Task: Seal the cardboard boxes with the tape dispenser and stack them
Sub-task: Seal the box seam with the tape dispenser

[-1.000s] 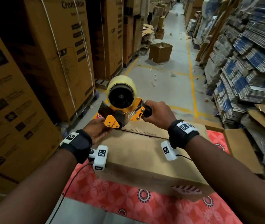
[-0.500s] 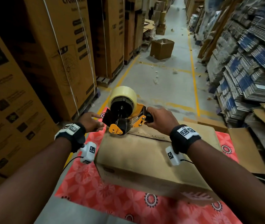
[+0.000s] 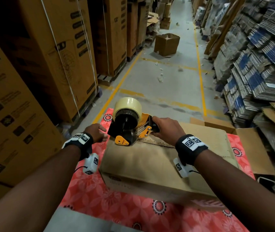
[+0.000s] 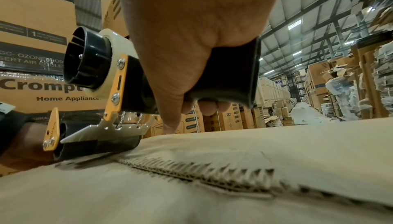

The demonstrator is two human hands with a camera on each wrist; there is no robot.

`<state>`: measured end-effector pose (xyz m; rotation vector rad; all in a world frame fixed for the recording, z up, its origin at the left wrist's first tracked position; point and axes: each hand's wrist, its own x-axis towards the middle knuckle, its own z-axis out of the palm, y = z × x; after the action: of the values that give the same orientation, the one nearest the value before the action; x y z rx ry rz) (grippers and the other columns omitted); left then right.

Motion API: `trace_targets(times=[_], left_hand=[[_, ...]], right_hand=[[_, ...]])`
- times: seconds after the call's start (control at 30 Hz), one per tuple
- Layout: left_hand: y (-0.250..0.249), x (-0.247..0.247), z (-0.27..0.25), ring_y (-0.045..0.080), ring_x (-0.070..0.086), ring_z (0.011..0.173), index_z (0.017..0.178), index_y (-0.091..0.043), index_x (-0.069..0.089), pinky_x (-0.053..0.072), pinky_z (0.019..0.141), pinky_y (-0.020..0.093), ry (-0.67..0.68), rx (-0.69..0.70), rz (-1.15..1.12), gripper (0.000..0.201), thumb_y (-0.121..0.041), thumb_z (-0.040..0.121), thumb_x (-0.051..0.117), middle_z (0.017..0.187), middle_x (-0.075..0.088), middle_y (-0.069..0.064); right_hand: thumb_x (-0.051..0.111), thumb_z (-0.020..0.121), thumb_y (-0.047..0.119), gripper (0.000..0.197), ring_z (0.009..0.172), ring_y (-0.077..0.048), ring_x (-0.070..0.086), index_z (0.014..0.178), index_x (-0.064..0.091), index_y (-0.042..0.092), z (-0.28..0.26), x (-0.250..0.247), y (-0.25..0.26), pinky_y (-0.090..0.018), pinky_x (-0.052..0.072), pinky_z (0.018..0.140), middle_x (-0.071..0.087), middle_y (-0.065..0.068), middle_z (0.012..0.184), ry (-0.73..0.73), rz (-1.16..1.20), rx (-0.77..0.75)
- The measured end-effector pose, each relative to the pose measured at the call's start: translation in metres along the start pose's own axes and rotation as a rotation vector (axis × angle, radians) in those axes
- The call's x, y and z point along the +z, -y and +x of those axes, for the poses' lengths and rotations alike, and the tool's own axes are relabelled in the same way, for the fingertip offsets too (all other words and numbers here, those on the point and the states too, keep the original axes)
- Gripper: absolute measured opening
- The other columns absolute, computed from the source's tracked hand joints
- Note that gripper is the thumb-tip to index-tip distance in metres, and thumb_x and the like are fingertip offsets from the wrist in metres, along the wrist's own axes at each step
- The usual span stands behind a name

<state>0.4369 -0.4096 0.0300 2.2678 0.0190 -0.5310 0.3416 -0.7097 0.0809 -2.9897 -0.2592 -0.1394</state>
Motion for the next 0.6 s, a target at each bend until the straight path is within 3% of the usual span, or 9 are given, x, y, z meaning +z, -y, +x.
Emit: trace_targets(times=[0.03, 0.13, 0.23, 0.4, 0.47, 0.53, 0.6], left_hand=[[0.004, 0.006, 0.003, 0.004, 0.061, 0.049, 0.09, -0.01, 0.057, 0.044, 0.044, 0.013, 0.045, 0.028, 0.04, 0.011, -0.001, 0.088, 0.061, 0.074, 0.064, 0.011], [0.025, 0.021, 0.022, 0.023, 0.062, 0.074, 0.108, 0.002, 0.055, 0.054, 0.061, 0.025, 0.177, 0.034, -0.01, 0.019, 0.003, 0.089, 0.05, 0.096, 0.062, 0.024], [0.045, 0.027, 0.042, 0.023, 0.051, 0.089, 0.115, -0.002, 0.049, 0.054, 0.077, 0.042, 0.292, -0.012, -0.095, 0.023, -0.001, 0.091, 0.046, 0.104, 0.053, 0.015], [0.055, 0.032, 0.058, 0.022, 0.051, 0.087, 0.124, -0.013, 0.043, 0.054, 0.077, 0.047, 0.353, 0.03, -0.006, 0.039, -0.02, 0.087, 0.052, 0.108, 0.056, 0.018], [0.048, 0.033, 0.051, 0.022, 0.05, 0.084, 0.123, -0.016, 0.038, 0.051, 0.066, 0.041, 0.355, 0.034, 0.04, 0.044, -0.032, 0.084, 0.051, 0.104, 0.053, 0.016], [0.038, 0.033, 0.034, 0.017, 0.043, 0.07, 0.116, -0.024, 0.035, 0.039, 0.056, 0.03, 0.383, 0.022, 0.075, 0.038, -0.036, 0.083, 0.049, 0.095, 0.047, 0.004], [0.032, 0.036, 0.02, 0.014, 0.041, 0.069, 0.113, -0.029, 0.034, 0.035, 0.058, 0.026, 0.411, -0.016, 0.047, 0.024, -0.029, 0.093, 0.047, 0.093, 0.047, 0.002]], right_hand=[[0.073, 0.086, 0.037, 0.035, 0.092, -0.028, 0.064, 0.111, 0.052, 0.024, -0.001, 0.001, 0.0, -0.032, 0.038, 0.063, 0.07, 0.0, 0.103, 0.003, 0.005, 0.004], [0.072, 0.086, 0.036, 0.034, 0.093, -0.029, 0.063, 0.111, 0.052, 0.023, -0.002, 0.005, -0.001, -0.032, 0.037, 0.063, 0.07, -0.001, 0.104, 0.008, 0.002, 0.02], [0.071, 0.087, 0.036, 0.034, 0.093, -0.031, 0.063, 0.112, 0.052, 0.022, -0.003, 0.009, -0.002, -0.035, 0.041, 0.064, 0.07, -0.003, 0.105, 0.01, 0.002, 0.031], [0.07, 0.086, 0.032, 0.031, 0.09, -0.032, 0.062, 0.108, 0.052, 0.019, -0.001, 0.014, -0.004, -0.034, 0.036, 0.061, 0.07, -0.003, 0.1, -0.003, 0.024, 0.047], [0.07, 0.086, 0.031, 0.032, 0.09, -0.033, 0.062, 0.108, 0.052, 0.018, 0.0, 0.015, -0.005, -0.035, 0.039, 0.062, 0.069, -0.004, 0.099, 0.007, 0.017, 0.05], [0.071, 0.085, 0.031, 0.033, 0.09, -0.033, 0.062, 0.109, 0.052, 0.018, 0.0, 0.016, -0.005, -0.035, 0.04, 0.062, 0.07, -0.004, 0.099, 0.006, 0.016, 0.055], [0.071, 0.086, 0.031, 0.032, 0.09, -0.033, 0.062, 0.108, 0.052, 0.018, 0.0, 0.017, -0.005, -0.035, 0.04, 0.062, 0.07, -0.004, 0.099, 0.007, 0.027, 0.055]])
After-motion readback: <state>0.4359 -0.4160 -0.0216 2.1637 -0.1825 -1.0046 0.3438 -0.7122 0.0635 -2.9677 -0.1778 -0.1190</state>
